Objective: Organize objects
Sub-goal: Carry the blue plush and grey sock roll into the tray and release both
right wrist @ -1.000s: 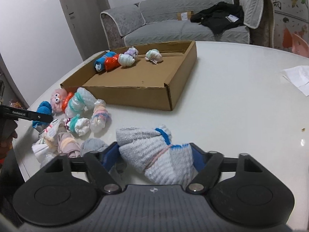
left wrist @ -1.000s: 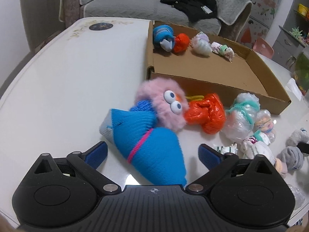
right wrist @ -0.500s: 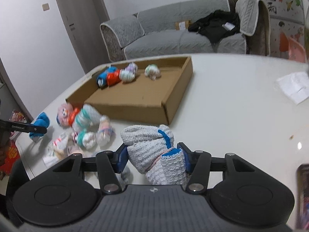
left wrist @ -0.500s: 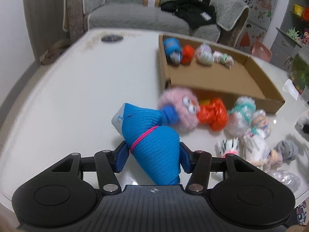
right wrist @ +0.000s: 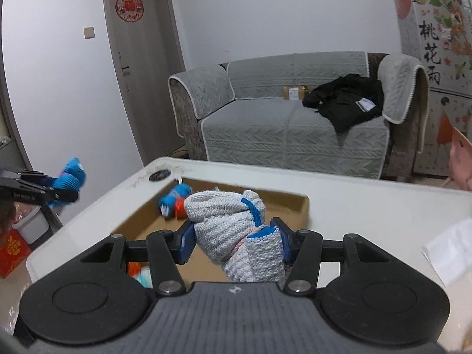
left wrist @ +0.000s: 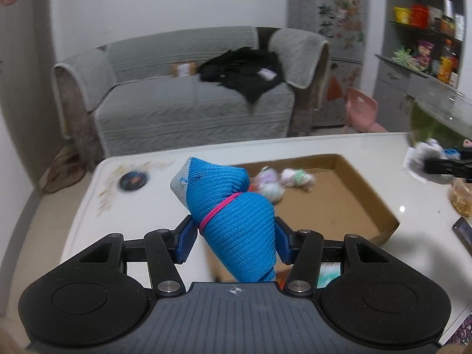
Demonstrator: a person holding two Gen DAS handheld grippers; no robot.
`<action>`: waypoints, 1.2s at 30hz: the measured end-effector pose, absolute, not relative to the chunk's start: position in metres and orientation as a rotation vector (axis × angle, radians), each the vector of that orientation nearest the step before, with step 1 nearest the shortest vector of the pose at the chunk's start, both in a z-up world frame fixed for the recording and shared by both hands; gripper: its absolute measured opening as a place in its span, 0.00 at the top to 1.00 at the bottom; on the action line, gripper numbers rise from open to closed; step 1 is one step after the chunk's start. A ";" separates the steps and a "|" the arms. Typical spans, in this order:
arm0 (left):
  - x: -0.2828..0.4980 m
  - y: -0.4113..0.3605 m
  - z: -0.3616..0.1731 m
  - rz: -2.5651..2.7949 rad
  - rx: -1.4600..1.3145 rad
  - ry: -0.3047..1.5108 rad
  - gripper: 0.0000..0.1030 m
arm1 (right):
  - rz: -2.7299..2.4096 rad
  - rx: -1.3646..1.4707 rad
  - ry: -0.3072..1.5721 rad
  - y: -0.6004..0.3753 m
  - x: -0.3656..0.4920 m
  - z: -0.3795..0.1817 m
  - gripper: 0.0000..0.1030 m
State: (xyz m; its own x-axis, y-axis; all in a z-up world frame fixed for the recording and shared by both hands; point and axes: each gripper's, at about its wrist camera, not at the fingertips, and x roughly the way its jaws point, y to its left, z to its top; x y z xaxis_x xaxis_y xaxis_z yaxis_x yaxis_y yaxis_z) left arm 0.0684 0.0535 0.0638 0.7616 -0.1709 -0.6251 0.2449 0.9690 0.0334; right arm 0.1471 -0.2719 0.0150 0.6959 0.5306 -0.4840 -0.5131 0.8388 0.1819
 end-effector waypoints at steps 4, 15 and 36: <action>0.102 0.026 0.055 -0.280 0.176 0.686 0.41 | 0.605 0.021 0.573 -0.245 0.171 0.014 0.52; 0.167 0.003 -0.004 -0.326 0.205 0.822 0.41 | 0.573 0.013 0.680 -0.220 0.227 -0.017 0.52; 0.269 -0.114 -0.077 -0.545 0.276 0.852 0.41 | 0.342 0.035 0.724 -0.237 0.280 -0.039 0.52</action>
State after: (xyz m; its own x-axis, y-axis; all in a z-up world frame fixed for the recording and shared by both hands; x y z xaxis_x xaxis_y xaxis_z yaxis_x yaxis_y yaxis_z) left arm 0.2685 -0.1144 -0.0773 0.5341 -0.3433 -0.7726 0.5574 0.8300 0.0166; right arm 0.2800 -0.2367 -0.0393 0.6963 0.3190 -0.6430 -0.2950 0.9438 0.1488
